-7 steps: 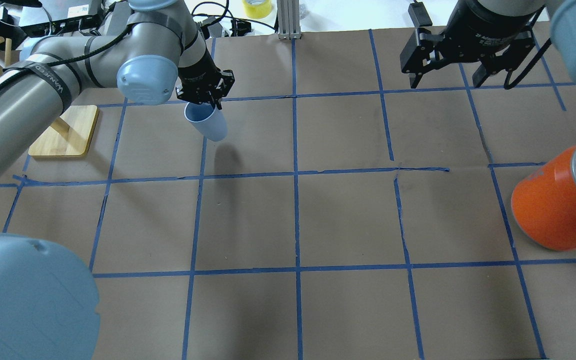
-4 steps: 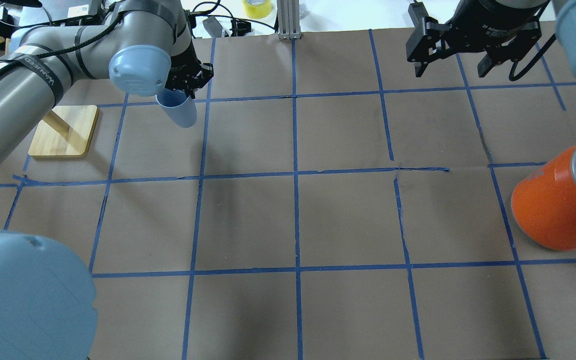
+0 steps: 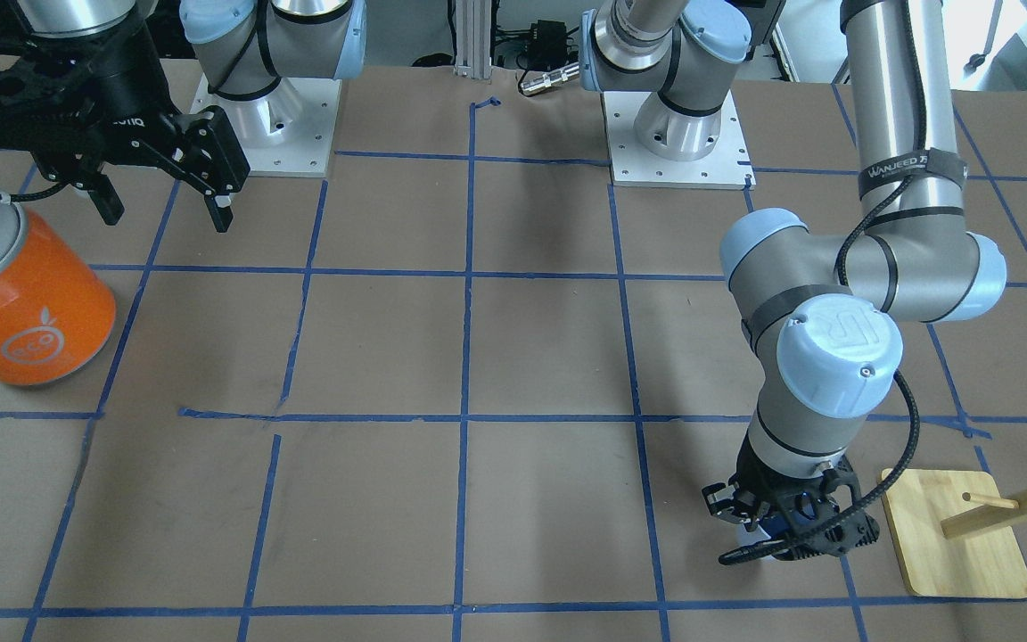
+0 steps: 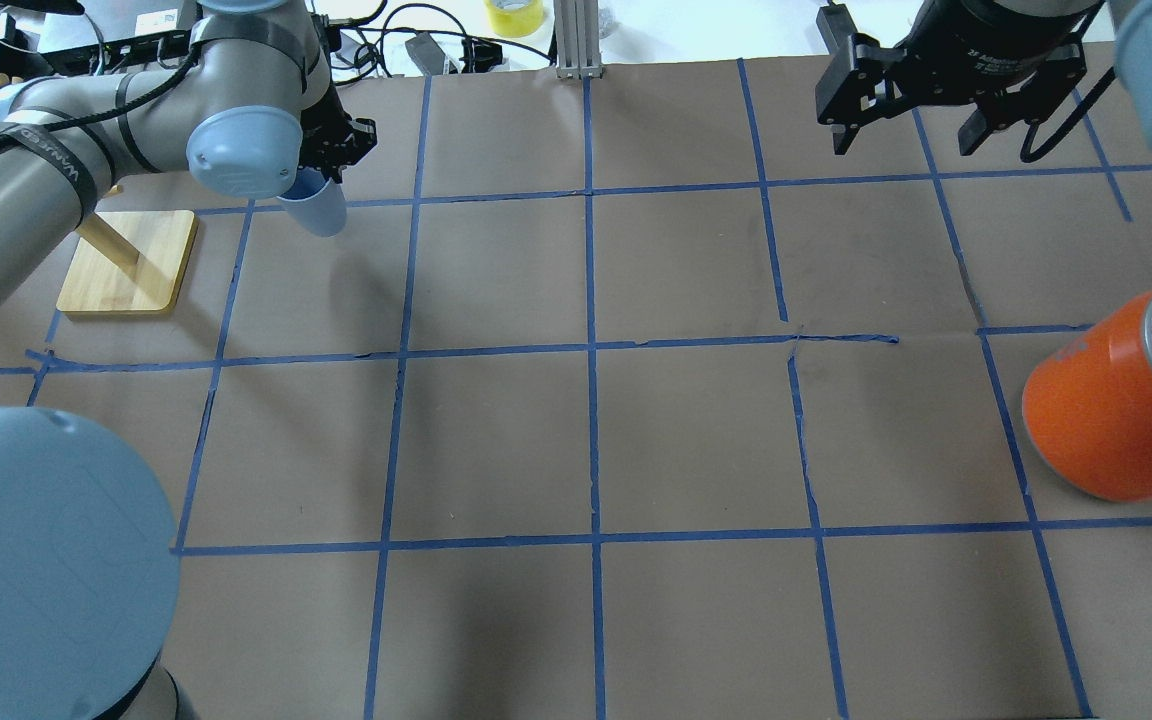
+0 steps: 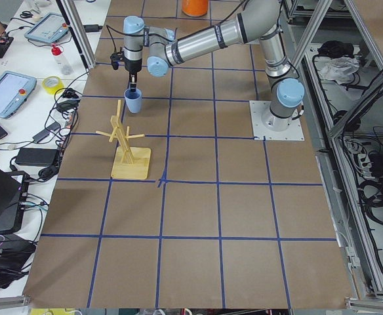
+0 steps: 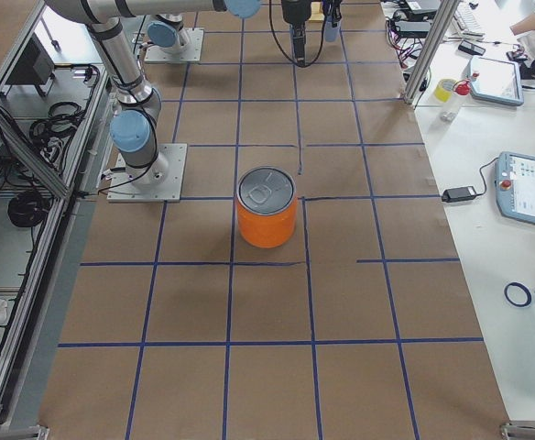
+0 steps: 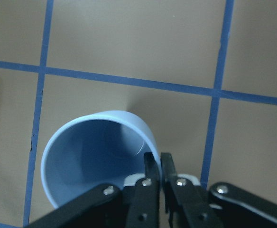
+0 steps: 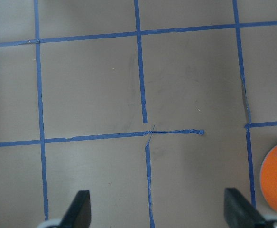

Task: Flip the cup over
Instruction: 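Set the cup upright on the table and open the left gripper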

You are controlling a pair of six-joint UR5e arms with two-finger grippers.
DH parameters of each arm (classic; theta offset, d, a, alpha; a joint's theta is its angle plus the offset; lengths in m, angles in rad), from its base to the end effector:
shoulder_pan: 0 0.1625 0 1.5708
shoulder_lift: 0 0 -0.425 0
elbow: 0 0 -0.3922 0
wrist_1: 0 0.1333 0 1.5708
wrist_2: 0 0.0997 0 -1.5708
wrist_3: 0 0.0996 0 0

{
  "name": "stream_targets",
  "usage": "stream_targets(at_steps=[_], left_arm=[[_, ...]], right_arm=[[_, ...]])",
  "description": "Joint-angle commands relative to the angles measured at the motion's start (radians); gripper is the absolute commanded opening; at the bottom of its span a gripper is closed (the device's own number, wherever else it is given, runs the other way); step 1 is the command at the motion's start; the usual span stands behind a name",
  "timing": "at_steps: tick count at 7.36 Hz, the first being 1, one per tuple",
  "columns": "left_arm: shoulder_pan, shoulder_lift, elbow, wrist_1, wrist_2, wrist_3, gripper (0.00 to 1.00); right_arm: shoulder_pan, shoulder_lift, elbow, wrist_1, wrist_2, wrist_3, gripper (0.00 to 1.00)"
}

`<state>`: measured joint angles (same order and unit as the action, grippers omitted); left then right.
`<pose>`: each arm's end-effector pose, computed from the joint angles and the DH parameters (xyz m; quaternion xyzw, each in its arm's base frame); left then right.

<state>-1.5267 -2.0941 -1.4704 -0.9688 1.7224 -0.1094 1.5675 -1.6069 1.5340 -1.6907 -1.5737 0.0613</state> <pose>-0.0879 -0.6902 0.2905 -0.0829 0.9897 -0.0916 0.0725 0.1314 -0.4932 0.5371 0.0323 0.9948 -0.0963 0.0013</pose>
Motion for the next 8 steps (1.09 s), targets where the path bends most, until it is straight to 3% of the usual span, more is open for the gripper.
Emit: stream_targets(at_steps=[1, 3, 4, 5, 8], left_arm=[[0.007, -0.01, -0.021, 0.001, -0.033, -0.003, 0.0], [0.007, -0.011, -0.037, 0.001, -0.04, -0.003, 0.0], [0.007, -0.009, -0.04, 0.001, -0.034, -0.003, 0.42], [0.007, -0.001, -0.034, -0.008, -0.03, -0.001, 0.99], [0.002, 0.11, -0.008, -0.172, -0.037, -0.001, 1.0]], right_arm=[[0.002, -0.002, 0.009, 0.0, 0.001, 0.0, 1.0], [0.002, -0.004, 0.009, 0.0, 0.001, 0.0, 1.0], [0.002, -0.004, 0.009, 0.0, 0.001, 0.0, 1.0], [0.002, -0.004, 0.009, -0.001, 0.001, 0.002, 1.0], [0.003, -0.004, 0.009, -0.001, -0.002, 0.002, 1.0]])
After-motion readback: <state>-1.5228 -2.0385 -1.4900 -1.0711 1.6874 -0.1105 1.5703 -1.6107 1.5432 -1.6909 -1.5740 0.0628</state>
